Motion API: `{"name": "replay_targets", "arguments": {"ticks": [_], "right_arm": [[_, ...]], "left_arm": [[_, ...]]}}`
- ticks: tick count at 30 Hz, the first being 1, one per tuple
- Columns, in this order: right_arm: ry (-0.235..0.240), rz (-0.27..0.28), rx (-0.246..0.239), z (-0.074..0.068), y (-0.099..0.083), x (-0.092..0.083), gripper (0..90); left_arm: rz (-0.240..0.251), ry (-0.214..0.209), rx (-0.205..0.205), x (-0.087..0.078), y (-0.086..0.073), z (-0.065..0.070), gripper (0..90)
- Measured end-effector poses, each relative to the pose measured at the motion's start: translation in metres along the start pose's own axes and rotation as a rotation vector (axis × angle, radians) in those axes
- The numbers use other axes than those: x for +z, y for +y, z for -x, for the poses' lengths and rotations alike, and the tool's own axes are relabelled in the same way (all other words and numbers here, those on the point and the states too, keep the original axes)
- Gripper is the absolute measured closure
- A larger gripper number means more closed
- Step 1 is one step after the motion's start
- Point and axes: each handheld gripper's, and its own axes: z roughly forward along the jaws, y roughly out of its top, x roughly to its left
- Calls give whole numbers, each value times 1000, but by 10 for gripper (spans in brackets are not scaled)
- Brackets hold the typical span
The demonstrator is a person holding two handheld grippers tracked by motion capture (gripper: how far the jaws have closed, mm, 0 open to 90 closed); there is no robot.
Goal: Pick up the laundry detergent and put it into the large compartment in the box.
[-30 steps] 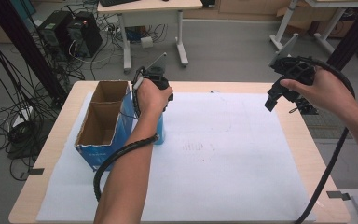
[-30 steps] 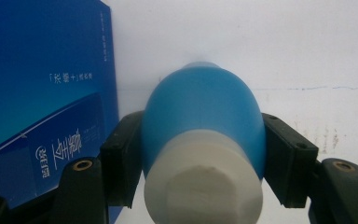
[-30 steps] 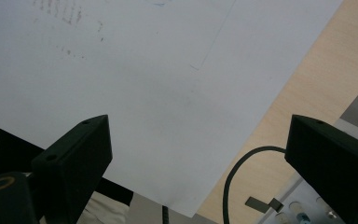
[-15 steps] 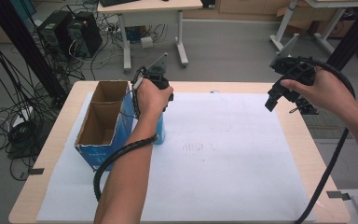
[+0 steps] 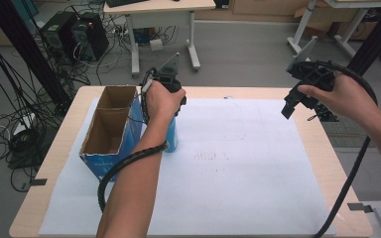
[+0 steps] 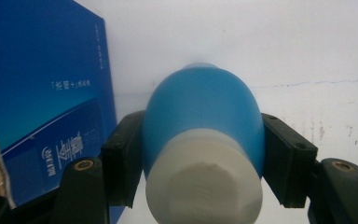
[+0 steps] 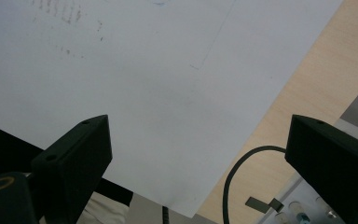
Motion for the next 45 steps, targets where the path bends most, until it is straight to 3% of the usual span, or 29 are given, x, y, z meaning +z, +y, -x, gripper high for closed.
{"name": "replay_targets", "arguments": {"ticks": [15, 21, 28, 36, 45], "right_arm": [[3, 1, -19, -9, 3, 0, 74], [5, 8, -27, -13, 4, -1, 73], [5, 11, -36, -21, 6, -4, 74], [6, 13, -47, -26, 9, -4, 73], [2, 14, -48, -29, 9, -7, 73]], "left_arm": [[50, 12, 18, -61, -17, -2, 381], [70, 0, 10, -88, -25, -11, 381], [88, 21, 6, -119, -34, -12, 381], [114, -1, -14, -156, -42, -27, 381], [146, 6, -21, -192, -54, -40, 381]]}}
